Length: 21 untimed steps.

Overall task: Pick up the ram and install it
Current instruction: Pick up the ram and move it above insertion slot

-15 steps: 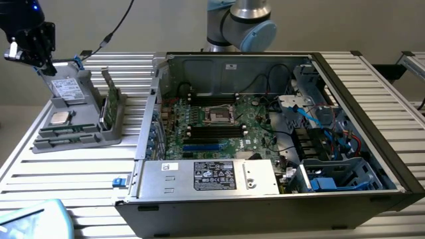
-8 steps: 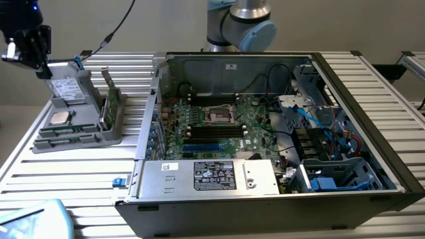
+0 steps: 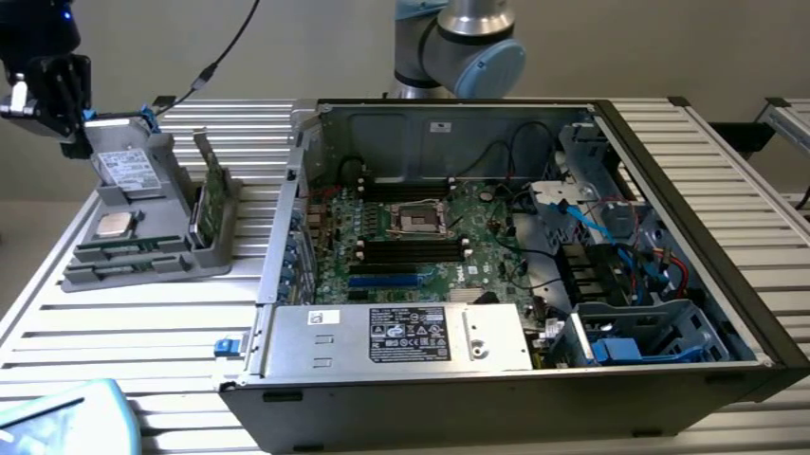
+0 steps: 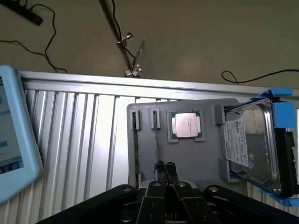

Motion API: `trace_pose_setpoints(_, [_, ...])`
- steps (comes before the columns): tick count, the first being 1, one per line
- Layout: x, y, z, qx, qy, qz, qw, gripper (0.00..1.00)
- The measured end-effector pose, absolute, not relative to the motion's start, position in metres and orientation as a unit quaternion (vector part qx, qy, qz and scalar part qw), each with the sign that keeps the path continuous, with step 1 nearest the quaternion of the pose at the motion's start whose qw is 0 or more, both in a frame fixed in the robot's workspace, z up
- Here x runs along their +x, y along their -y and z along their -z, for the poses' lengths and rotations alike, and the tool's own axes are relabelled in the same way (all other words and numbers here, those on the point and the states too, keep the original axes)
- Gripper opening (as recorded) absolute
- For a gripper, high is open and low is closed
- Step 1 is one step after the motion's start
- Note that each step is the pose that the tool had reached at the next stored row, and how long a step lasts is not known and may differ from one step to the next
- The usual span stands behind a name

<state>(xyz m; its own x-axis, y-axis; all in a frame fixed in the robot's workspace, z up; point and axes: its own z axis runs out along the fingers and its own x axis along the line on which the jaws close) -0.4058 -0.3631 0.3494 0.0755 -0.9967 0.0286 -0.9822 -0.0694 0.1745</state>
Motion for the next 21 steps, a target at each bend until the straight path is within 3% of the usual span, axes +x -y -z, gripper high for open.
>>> trace_pose_setpoints(13, [-0.406,0.361,-0.348,0.755,0.648,-0.008,0.094,0.11])
trace_pose_setpoints(16, [-0.406,0.359,-0.348,0.756,0.647,-0.025,0.091,0.11])
trace_pose_setpoints(21, [-0.409,0.353,-0.345,0.759,0.644,-0.037,0.089,0.11])
